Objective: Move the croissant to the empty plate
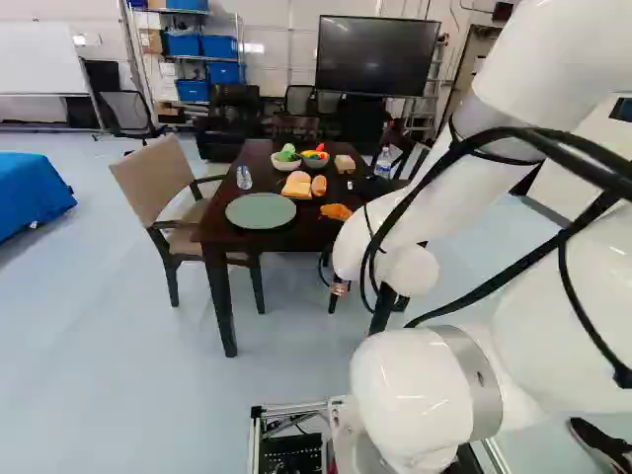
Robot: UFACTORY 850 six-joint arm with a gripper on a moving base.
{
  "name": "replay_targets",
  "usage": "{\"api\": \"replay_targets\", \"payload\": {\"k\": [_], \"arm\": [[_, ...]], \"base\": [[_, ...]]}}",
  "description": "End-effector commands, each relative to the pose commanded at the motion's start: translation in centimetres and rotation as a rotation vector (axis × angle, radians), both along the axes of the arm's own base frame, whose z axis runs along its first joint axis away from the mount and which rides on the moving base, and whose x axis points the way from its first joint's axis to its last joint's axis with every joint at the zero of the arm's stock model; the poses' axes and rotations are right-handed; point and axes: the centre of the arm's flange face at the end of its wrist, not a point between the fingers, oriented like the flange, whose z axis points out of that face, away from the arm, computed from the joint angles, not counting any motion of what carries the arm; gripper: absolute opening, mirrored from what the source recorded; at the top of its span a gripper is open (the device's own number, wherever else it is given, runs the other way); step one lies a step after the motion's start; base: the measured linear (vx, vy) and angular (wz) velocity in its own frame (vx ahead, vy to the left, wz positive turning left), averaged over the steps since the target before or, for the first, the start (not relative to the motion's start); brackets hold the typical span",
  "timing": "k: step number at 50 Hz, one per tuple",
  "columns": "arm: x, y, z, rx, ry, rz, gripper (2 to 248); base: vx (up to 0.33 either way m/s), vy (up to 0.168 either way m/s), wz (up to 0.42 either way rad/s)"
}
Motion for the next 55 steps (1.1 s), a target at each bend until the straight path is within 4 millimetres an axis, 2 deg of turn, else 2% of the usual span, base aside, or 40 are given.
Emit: {"api": "replay_targets", "payload": {"k": [32, 55], "arm": [[0.00, 0.00, 0.00, 0.000, 0.000, 0.000, 247], [0.00, 0.00, 0.00, 0.000, 0.000, 0.000, 247]], "base": [[0.085, 0.001, -0.002], [0.003, 0.000, -0.001]]}}
